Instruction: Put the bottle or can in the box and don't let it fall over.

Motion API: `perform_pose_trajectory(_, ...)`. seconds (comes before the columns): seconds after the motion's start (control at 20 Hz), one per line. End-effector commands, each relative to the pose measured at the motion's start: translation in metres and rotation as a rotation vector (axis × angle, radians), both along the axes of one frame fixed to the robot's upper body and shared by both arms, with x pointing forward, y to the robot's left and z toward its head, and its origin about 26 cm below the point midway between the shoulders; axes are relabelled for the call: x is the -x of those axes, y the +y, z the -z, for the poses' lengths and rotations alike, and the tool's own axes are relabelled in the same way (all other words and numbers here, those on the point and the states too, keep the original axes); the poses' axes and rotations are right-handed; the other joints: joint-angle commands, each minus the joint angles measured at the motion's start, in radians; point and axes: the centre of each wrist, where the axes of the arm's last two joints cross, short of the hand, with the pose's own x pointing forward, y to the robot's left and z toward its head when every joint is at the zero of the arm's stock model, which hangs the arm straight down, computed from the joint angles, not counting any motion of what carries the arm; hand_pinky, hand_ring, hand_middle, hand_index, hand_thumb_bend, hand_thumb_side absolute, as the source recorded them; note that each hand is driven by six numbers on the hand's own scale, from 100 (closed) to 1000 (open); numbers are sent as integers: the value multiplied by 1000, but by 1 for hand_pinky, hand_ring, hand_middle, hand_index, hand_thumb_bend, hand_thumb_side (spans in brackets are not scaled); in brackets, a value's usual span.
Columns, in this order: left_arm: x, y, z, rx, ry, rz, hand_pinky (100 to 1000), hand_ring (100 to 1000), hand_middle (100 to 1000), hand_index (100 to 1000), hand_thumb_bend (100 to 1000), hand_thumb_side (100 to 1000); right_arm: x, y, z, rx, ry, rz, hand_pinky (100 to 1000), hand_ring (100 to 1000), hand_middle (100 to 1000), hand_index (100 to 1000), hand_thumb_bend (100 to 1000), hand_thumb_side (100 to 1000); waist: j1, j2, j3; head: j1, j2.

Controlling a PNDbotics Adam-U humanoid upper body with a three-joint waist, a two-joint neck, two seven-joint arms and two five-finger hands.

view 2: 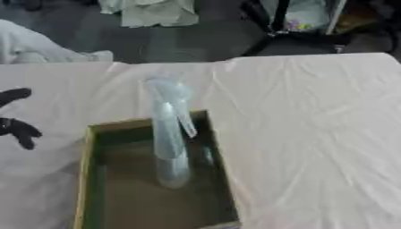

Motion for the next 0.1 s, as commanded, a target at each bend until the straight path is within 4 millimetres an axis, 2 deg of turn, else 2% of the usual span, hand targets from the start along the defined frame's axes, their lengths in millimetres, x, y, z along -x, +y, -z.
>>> perform_pose_trajectory(0.05,5,8,1,68,57,-34,470,403,923,100,144,687,3,2,-2,163,-166,16,957,772,833,925,100,604,-3,-24,2,-7,3)
perform_pose_trajectory(0.1,8,8,3,88,81,-39,457,392,909,100,149,688,4,3,-1,164,-164,17,956,771,833,925,100,604,-4,-24,3,-8,3)
